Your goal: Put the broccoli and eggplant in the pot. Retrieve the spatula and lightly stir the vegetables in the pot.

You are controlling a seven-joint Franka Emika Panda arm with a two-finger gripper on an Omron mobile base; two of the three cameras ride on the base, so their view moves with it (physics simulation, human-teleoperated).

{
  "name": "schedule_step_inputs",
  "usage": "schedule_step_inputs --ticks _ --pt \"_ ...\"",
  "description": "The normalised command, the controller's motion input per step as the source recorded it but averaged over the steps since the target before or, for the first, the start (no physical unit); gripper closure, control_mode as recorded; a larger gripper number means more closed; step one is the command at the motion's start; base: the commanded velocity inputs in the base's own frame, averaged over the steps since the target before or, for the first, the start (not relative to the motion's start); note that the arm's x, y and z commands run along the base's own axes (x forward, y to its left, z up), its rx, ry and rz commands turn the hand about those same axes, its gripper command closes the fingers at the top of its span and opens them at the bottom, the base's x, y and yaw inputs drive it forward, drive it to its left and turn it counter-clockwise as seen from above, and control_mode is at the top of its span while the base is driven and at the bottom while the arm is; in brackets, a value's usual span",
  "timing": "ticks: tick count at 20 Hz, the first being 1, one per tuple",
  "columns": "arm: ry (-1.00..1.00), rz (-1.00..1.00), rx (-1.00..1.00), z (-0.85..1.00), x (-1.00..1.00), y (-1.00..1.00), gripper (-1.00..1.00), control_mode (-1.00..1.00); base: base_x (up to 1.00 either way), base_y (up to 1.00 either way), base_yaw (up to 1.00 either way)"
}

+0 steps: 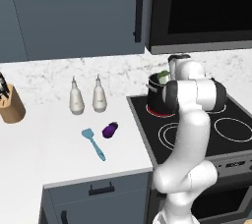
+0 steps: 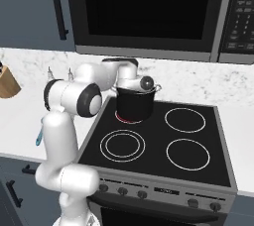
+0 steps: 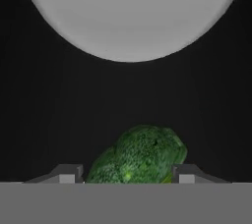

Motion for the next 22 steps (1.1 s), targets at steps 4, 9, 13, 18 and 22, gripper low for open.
schedule_step_inputs --ticks 4,9,13,18,22 --pt "0.10 -0.06 0.00 -0.12 0.50 0.00 1.00 -1.00 0.00 0.00 0.00" --pt "0.09 -0.05 0.00 -0.11 0.04 0.01 -1.00 -1.00 0.00 0.00 0.00" --pt "0.02 -0.05 0.00 0.00 -0.06 0.00 -1.00 -1.00 0.00 0.00 0.00" --pt "0.00 -0.05 0.00 0.04 -0.52 -0.07 -1.00 -1.00 0.00 0.00 0.00" --pt "0.00 -0.04 0.00 0.05 -0.80 -0.09 -1.00 -1.00 0.00 0.00 0.00"
